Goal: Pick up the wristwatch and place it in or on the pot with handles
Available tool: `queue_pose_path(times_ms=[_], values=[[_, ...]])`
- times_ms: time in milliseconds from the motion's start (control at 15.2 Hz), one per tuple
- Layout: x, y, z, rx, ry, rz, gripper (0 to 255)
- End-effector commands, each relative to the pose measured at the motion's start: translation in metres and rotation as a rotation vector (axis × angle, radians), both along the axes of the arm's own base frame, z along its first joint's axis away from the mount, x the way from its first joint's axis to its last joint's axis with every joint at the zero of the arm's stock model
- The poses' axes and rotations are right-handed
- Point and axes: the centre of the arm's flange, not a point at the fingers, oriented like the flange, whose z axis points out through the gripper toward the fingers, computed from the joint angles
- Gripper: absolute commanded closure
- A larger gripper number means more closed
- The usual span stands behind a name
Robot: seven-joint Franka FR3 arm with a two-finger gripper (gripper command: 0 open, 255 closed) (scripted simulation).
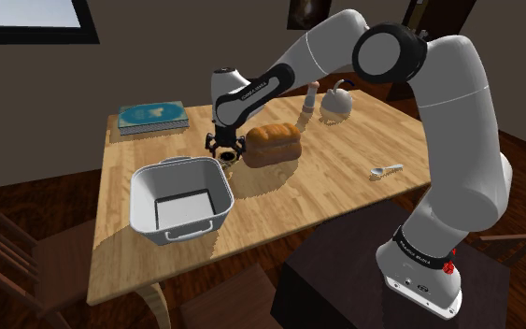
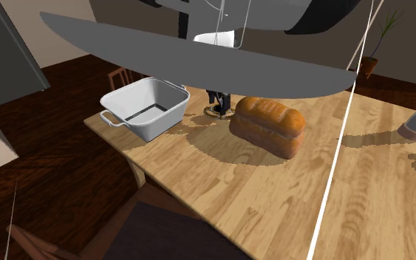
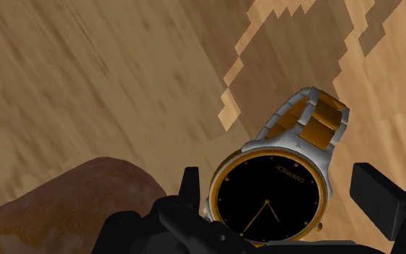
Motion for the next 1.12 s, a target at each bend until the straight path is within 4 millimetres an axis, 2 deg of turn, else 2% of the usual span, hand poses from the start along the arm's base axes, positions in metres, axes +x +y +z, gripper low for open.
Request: queue_pose_path(times_ms=[0, 330, 396, 990, 1056], values=[[-0.0003, 0.0003, -0.0023, 0.0, -0.001, 0.0, 0], [-0.0004, 0.0002, -0.0022, 0.0, -0.001, 0.0, 0], [-0.0004, 0.0002, -0.0022, 0.0, -0.001, 0.0, 255], [-0.0003, 0.0003, -0.0023, 0.0, -0.001, 0.0, 255], [-0.0004, 0.0003, 0.003, 0.0, -0.001, 0.0, 255]])
